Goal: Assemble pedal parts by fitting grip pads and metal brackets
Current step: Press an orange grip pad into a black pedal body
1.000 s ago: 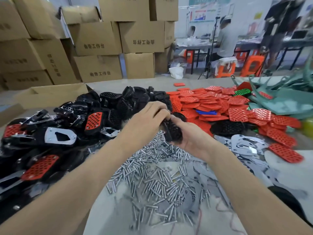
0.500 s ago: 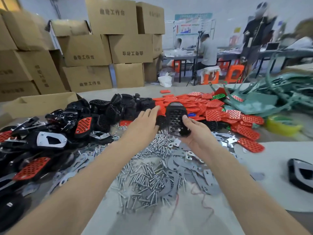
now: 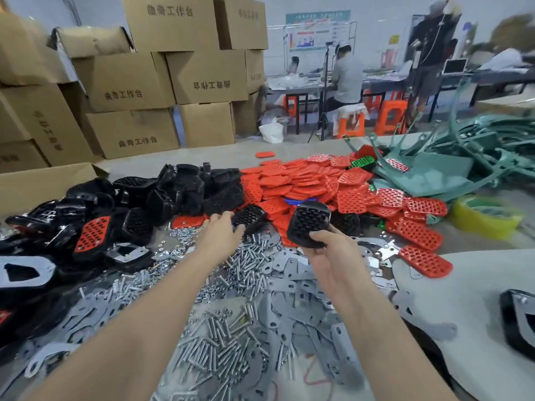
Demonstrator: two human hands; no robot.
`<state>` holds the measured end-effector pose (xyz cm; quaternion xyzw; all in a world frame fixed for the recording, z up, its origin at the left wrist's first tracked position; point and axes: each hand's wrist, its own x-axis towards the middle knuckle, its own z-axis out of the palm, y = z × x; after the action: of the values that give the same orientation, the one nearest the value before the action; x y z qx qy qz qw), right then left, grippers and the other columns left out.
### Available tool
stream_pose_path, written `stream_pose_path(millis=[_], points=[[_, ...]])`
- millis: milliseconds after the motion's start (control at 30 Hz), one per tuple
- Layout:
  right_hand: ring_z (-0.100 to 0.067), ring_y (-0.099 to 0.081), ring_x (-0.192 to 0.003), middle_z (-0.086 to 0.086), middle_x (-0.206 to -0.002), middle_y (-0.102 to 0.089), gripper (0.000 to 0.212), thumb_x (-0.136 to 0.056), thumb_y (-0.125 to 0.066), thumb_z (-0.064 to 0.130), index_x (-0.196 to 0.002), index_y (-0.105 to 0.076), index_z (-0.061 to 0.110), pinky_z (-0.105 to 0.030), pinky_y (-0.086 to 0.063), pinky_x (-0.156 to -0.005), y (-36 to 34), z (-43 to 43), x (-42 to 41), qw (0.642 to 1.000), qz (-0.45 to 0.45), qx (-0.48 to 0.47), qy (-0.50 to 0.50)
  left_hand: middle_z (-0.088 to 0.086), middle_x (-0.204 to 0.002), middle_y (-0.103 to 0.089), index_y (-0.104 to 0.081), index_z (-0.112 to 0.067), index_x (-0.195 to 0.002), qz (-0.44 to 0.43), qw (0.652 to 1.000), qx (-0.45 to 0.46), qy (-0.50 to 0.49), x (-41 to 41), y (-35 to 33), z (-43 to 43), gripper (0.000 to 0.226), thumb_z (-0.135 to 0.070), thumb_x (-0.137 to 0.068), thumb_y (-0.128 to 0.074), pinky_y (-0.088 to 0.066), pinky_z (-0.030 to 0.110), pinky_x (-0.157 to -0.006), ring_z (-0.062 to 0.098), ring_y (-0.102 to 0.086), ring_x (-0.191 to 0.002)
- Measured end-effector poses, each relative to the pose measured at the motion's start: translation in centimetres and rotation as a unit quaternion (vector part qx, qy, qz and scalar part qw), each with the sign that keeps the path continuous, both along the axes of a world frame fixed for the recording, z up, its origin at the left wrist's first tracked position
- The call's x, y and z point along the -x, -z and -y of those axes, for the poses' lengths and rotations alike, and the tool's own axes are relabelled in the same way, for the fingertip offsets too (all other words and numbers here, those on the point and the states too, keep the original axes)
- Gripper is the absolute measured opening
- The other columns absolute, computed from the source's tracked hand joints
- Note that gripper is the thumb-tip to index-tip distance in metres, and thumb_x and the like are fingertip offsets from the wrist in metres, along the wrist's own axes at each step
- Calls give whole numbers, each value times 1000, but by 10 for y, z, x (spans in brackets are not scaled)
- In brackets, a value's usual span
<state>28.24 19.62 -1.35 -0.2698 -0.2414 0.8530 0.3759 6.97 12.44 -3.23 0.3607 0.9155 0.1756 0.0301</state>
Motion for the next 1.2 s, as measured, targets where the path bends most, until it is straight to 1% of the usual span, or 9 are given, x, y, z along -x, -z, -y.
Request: stream_pose_path(millis=[200,300,400,533,633,767,967,1033,1200], points=[[-32,-69,-108,-22,-132,-63,45,-98,-43,-17,-138,-55,-1,-35,-62,-79,6,-2,2,1000,-23,13,15,16,-146,-47,-33,-18,-152,22,999,32,-3,14,8,-24,73,-60,-96,-54,-38,49,-110,36,-40,-136],[-32,-67,-116,-20,-133,-64,46,-99,-43,-16,-139,-56,2,-37,-59,-92,10,1,6,999,-16,12,27,14,-141,-52,-37,-17,-147,-17,998,52,25,8,7,-15,75,-67,-93,-51,-37,48,-111,35,-44,-134],[-34,-63,-123,-21,-135,-62,47,-99,-43,-15,-141,-55,1,-37,-57,-95,11,8,19,999,-10,15,46,15,-141,-51,-37,-18,-146,-75,992,92,41,0,3,-2,73,-66,-92,-50,-36,48,-109,36,-43,-133],[-30,-63,-122,-19,-135,-63,49,-97,-42,-16,-139,-55,5,-40,-55,-103,16,15,37,997,-15,14,70,18,-146,-42,-33,-19,-150,-56,990,126,27,1,-10,15,70,-61,-96,-48,-34,49,-111,37,-37,-136],[-31,-63,-124,-20,-137,-63,46,-97,-43,-14,-137,-58,5,-37,-57,-98,21,11,41,997,-23,24,71,13,-145,-44,-37,-21,-149,-98,991,73,59,1,-18,14,59,-53,-100,-46,-37,46,-109,32,-40,-134],[-27,-69,-105,-18,-123,-70,44,-97,-43,-11,-135,-61,3,-29,-61,-75,27,2,38,995,-71,42,54,10,-148,-44,-38,-19,-149,-95,987,41,125,-3,-17,-26,51,-40,-103,-47,-39,46,-107,31,-43,-132],[-22,-64,-103,-16,-119,-69,48,-95,-42,-7,-138,-60,2,-26,-60,-79,35,-1,34,995,-89,23,29,16,-166,-15,-21,-16,-158,-32,988,94,118,0,7,-91,59,-41,-107,-38,-29,49,-116,38,-25,-149],[-23,-61,-105,-13,-117,-67,48,-95,-42,-8,-139,-59,1,-28,-57,-82,37,-2,34,996,-88,19,26,18,-161,-28,-24,-15,-155,-47,987,101,113,5,11,-97,54,-39,-108,-37,-34,49,-111,39,-34,-143],[-22,-60,-105,-11,-115,-66,49,-93,-41,-7,-138,-59,-2,-27,-58,-83,36,-3,34,995,-95,9,17,13,-119,-65,-44,-11,-126,-252,947,112,166,1,11,-82,33,-37,-107,-38,-44,40,-74,36,-64,-107]])
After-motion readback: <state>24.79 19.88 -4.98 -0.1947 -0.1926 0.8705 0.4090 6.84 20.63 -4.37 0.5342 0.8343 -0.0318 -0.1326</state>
